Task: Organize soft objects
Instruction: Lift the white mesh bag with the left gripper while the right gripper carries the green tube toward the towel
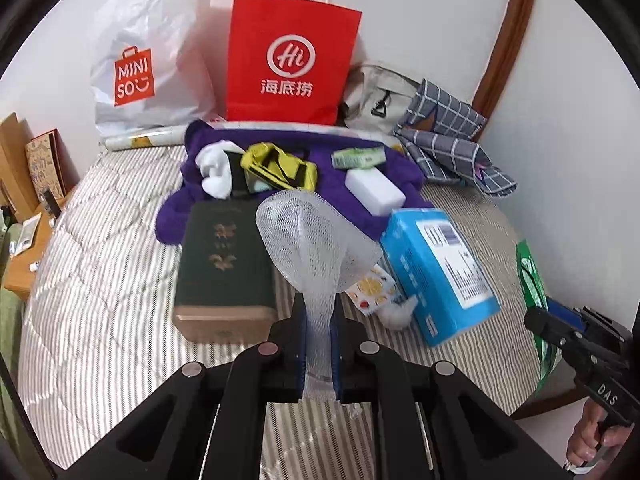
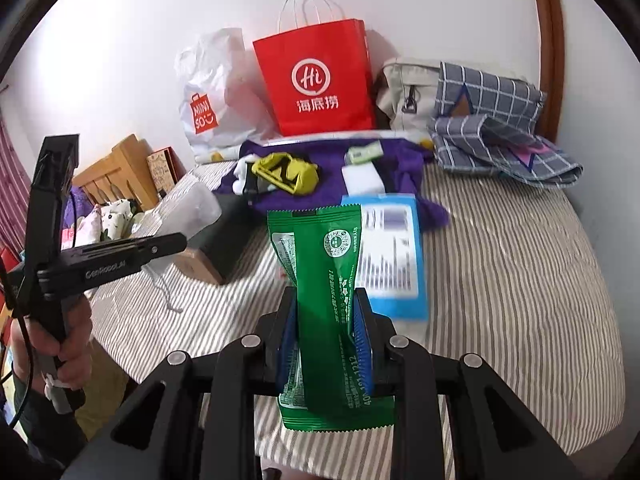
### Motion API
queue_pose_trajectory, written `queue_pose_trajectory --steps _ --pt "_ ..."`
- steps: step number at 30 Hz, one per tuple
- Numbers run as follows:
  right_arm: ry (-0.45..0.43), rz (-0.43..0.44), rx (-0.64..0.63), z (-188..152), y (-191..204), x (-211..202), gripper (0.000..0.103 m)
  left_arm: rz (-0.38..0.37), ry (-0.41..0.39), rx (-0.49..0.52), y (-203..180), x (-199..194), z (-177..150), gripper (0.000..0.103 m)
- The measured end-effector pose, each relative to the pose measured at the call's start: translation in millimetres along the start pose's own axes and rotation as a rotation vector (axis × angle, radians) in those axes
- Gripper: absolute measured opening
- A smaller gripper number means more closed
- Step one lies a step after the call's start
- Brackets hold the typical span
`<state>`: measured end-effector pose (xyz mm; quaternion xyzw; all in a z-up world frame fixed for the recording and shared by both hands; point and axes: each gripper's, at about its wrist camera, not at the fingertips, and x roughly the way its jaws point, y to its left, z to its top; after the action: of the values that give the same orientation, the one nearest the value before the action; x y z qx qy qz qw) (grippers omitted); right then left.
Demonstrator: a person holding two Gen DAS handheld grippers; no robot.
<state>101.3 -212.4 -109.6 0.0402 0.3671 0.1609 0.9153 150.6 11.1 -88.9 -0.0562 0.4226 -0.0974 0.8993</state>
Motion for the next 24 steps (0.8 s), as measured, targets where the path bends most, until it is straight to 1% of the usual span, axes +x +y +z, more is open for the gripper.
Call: queue_pose_trajectory --steps 6,13,16,21,24 --pt "-0.024 0.0 -0.019 30 6 10 0.027 0.012 -0.027 -0.016 14 -2 23 0.01" --pt "-0.041 0.007 -0.033 67 7 31 0.027 0.023 -0.037 -0.021 27 11 52 0.01" --pt "-0.039 0.025 -0.03 82 4 44 0.027 0.032 -0.04 -0.023 33 17 65 0.01" --pt "-0.026 0.018 -0.035 107 2 69 0.027 0.046 -0.044 -0.031 40 27 85 0.01" --pt "-0.02 0.03 -0.037 120 0 82 0.027 0.056 -0.049 -0.031 44 33 97 0.01"
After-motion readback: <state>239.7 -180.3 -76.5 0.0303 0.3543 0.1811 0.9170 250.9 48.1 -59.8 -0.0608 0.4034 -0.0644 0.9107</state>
